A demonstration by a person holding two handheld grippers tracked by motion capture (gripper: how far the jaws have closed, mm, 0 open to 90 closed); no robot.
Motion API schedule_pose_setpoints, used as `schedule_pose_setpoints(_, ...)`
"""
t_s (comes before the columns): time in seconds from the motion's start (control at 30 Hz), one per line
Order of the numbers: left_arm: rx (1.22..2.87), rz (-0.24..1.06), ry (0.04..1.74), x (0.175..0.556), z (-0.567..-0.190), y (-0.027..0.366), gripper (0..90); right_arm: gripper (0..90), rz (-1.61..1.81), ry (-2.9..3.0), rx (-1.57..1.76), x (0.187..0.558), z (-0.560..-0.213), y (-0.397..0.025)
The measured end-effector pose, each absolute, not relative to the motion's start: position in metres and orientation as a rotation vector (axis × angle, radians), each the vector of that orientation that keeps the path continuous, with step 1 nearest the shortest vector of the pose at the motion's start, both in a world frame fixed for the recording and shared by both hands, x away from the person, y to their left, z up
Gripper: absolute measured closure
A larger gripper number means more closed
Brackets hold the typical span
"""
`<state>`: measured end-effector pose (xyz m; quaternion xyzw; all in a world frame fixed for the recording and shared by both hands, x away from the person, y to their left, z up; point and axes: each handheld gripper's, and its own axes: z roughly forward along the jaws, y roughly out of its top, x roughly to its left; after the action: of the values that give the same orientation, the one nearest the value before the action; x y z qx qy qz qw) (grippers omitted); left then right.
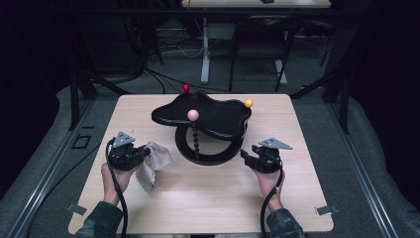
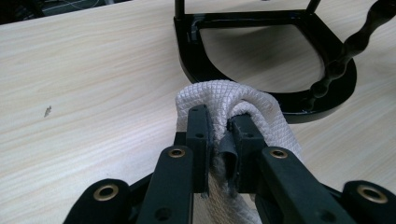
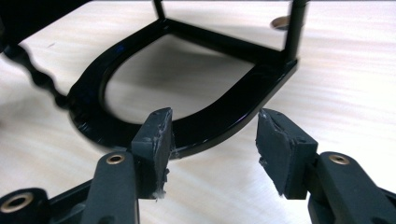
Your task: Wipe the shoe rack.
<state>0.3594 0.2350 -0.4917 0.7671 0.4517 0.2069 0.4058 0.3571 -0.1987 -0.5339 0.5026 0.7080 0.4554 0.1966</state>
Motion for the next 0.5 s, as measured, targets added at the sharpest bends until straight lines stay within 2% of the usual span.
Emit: schedule_pose_setpoints(0.5, 1.934, 0.503, 1.136, 0.364, -0.494, 0.233, 80.5, 42.6, 1.261, 2.129, 1.265, 0.349, -0.553, -0.136)
